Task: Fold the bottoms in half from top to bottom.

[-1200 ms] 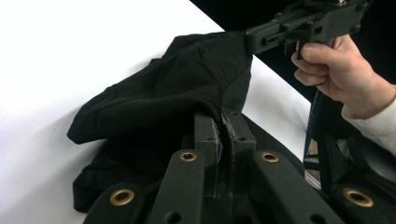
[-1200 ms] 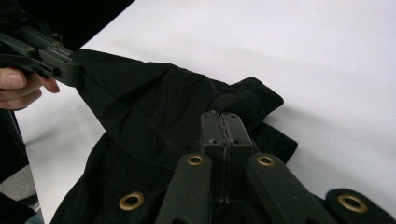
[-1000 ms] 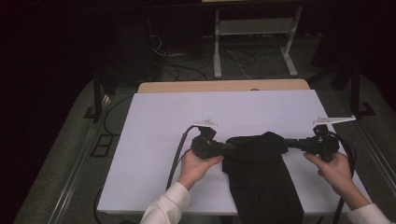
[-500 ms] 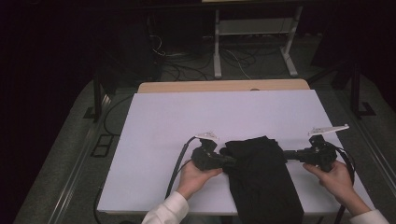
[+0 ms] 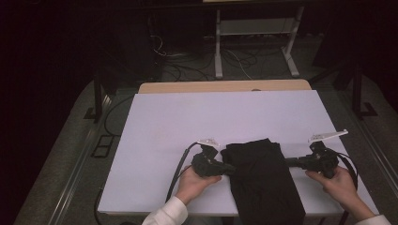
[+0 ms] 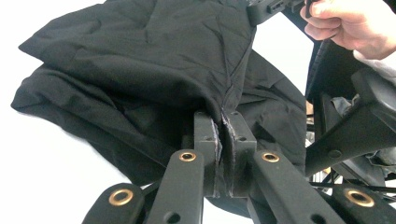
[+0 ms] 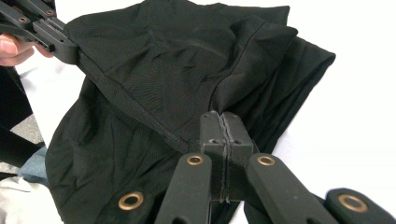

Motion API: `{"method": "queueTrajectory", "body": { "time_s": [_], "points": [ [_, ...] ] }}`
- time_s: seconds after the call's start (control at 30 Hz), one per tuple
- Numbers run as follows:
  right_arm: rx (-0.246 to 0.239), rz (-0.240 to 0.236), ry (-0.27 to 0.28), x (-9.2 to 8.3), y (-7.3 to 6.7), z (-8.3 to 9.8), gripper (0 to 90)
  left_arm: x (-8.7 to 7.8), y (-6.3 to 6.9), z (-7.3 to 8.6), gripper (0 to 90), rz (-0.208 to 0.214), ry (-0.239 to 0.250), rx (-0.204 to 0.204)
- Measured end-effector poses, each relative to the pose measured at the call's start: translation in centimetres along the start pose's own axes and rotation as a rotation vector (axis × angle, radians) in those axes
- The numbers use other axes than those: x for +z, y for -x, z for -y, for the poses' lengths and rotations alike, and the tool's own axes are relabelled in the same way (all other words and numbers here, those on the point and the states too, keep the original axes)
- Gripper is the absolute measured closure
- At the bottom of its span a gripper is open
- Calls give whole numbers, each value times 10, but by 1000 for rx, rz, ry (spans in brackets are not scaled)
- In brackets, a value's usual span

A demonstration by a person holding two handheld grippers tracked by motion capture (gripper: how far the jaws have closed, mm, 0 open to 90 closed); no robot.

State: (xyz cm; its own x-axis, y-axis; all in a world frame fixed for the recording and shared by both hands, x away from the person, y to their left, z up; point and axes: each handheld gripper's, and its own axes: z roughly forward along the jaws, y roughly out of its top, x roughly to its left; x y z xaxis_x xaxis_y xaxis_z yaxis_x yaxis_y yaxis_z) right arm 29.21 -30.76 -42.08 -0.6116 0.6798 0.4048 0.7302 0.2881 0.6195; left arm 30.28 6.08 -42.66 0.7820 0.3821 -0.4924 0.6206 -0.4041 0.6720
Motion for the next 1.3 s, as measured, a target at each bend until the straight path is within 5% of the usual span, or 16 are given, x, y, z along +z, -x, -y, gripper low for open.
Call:
{"method": "queueTrajectory", "body": {
  "time_s": [0.47,0.67,0.93,1.3],
  "points": [
    [-3,-5,-54,-2,-2,9,861,6,6,8,835,30,-53,15],
    [-29,22,-102,3,-4,7,580,8,5,10,834,31,-60,13],
    [-8,0,-48,9,-1,-17,412,9,4,11,835,34,-60,11],
    [39,2,-19,27,13,-55,386,10,5,12,834,42,-52,17]
  ]
}}
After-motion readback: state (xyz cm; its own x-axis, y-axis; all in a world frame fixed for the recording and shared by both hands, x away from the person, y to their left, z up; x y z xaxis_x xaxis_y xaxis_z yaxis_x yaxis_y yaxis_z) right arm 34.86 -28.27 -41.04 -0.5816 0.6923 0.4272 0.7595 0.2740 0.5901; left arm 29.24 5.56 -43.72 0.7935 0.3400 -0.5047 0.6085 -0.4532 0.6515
